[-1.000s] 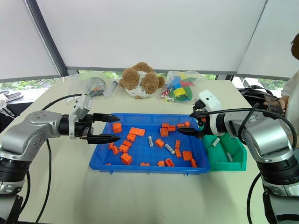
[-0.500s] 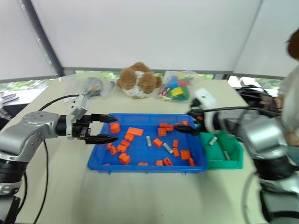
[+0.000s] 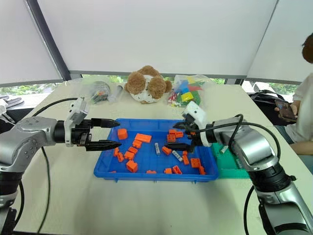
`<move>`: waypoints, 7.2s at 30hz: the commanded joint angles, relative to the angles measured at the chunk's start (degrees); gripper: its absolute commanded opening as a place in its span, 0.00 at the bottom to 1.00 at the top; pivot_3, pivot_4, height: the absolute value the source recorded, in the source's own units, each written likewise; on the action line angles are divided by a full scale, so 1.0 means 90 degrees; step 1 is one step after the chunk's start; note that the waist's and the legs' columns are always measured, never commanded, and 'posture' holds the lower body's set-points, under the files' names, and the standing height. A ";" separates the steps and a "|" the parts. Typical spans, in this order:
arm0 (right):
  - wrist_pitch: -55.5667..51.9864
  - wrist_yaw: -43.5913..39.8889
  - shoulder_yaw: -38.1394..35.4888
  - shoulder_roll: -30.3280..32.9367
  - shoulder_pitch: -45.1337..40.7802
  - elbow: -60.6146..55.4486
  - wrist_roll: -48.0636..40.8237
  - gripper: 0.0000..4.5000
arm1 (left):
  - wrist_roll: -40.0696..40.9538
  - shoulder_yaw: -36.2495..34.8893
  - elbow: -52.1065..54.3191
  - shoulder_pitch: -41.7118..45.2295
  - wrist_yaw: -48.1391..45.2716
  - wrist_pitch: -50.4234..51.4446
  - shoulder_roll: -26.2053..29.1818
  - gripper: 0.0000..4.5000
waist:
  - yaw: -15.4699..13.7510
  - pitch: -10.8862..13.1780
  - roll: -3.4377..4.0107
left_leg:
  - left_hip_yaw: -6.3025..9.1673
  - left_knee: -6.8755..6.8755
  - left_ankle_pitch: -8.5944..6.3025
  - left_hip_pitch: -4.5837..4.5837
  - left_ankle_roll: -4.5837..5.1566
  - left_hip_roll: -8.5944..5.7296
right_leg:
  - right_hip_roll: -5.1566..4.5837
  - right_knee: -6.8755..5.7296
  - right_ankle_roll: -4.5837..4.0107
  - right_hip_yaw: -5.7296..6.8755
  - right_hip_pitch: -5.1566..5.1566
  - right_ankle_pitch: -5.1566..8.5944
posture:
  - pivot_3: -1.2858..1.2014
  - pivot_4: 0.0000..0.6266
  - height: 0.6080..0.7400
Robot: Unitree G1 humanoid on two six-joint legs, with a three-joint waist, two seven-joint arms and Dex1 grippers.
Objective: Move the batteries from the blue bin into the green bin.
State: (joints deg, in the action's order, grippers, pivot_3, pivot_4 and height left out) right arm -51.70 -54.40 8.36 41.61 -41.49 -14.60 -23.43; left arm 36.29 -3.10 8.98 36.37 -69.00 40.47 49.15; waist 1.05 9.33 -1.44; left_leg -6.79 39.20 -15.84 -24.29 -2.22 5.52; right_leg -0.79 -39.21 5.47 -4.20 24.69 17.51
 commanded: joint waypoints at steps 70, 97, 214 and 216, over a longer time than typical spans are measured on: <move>-0.1922 0.1712 -0.1378 0.1817 0.1092 -0.0264 0.1296 0.01 | -0.0261 0.0288 -0.0259 0.0257 -0.0164 -0.0465 -0.0236 1.00 | -0.0010 0.0002 0.0009 | 0.0035 -0.0008 -0.0002 -0.0009 0.0003 -0.0004 | 0.0021 0.0009 -0.0001 -0.0026 0.0010 0.0001 | 0.52 0.24 0.95; -0.1909 0.1801 -0.1369 0.1864 0.1104 -0.0263 0.1167 0.01 | -0.0262 0.0291 -0.0269 0.0260 -0.0169 -0.0472 -0.0236 1.00 | -0.0039 0.0002 0.0009 | 0.0038 -0.0006 -0.0002 -0.0013 0.0003 -0.0010 | 0.0015 0.0011 -0.0001 -0.0025 0.0008 0.0001 | 0.52 0.24 0.95; -0.1222 0.1650 0.1469 -0.0653 0.0295 0.0601 0.1133 0.44 | -0.0178 0.0267 -0.0084 0.0216 0.0086 -0.0330 -0.0282 1.00 | -0.0032 0.0001 0.0007 | 0.0044 -0.0002 -0.0001 -0.0013 0.0001 -0.0011 | 0.0016 0.0004 -0.0001 -0.0020 0.0006 0.0001 | 0.52 0.24 0.95; -0.1191 0.1596 0.1561 -0.0593 0.0350 0.0439 0.1153 0.31 | -0.0196 0.0274 -0.0097 0.0220 0.0092 -0.0348 -0.0288 1.00 | -0.0031 0.0001 0.0007 | 0.0044 -0.0002 -0.0001 -0.0013 0.0001 -0.0010 | 0.0016 0.0004 -0.0001 -0.0020 0.0006 0.0001 | 0.52 0.24 0.95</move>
State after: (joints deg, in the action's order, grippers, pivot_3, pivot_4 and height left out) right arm -62.73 -39.62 21.59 35.93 -38.88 -9.12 -13.55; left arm 34.28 0.88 6.92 38.03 -68.36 37.45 46.08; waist 0.77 9.34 -1.37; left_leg -6.39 39.17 -15.85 -24.40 -2.21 5.43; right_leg -0.64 -39.18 5.46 -4.38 24.74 17.52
